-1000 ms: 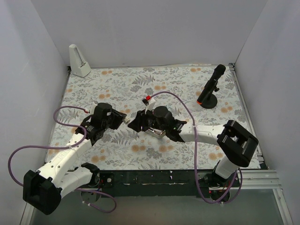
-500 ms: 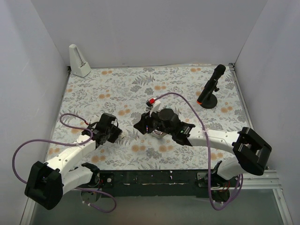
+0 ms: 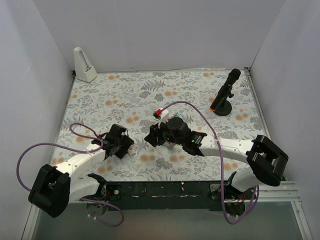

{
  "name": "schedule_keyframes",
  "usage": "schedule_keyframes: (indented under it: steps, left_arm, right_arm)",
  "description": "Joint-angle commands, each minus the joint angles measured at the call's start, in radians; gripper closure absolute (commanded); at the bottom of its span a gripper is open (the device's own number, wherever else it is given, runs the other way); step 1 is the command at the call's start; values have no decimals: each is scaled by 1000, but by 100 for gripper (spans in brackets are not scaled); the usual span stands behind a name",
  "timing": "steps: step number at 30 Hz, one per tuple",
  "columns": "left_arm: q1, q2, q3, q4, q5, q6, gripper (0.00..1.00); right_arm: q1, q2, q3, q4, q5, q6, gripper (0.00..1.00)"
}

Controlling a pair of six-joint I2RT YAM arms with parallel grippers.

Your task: Load the staples into the stapler

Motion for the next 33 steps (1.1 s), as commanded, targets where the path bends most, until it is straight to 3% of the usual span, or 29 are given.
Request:
schedule_keyframes:
  steps: [1,3,19,25,28,33]
  left_arm:
    - [-18,8,-34,-5,39,-341,41]
    - [-28,8,-44,6,51,-354,33]
    - [-114,36,72,61,62,-326,28]
    - [-112,-59,146,-36,-84,-135,24]
    - [-92,-79,175,-28,-147,75,22]
    - [3,-1,218,-16,-41,324,19]
  right_arm:
    - [5,-1,7,12,-7,-18,45]
    - [6,-4,1,12,-5,-19,45]
    - [5,-25,-11,-11,3,-78,44]
    - [5,-39,16,-94,-8,-124,44]
    - [5,-45,12,-114,-7,-139,44]
    - [5,-54,4,-144,-57,-162,44]
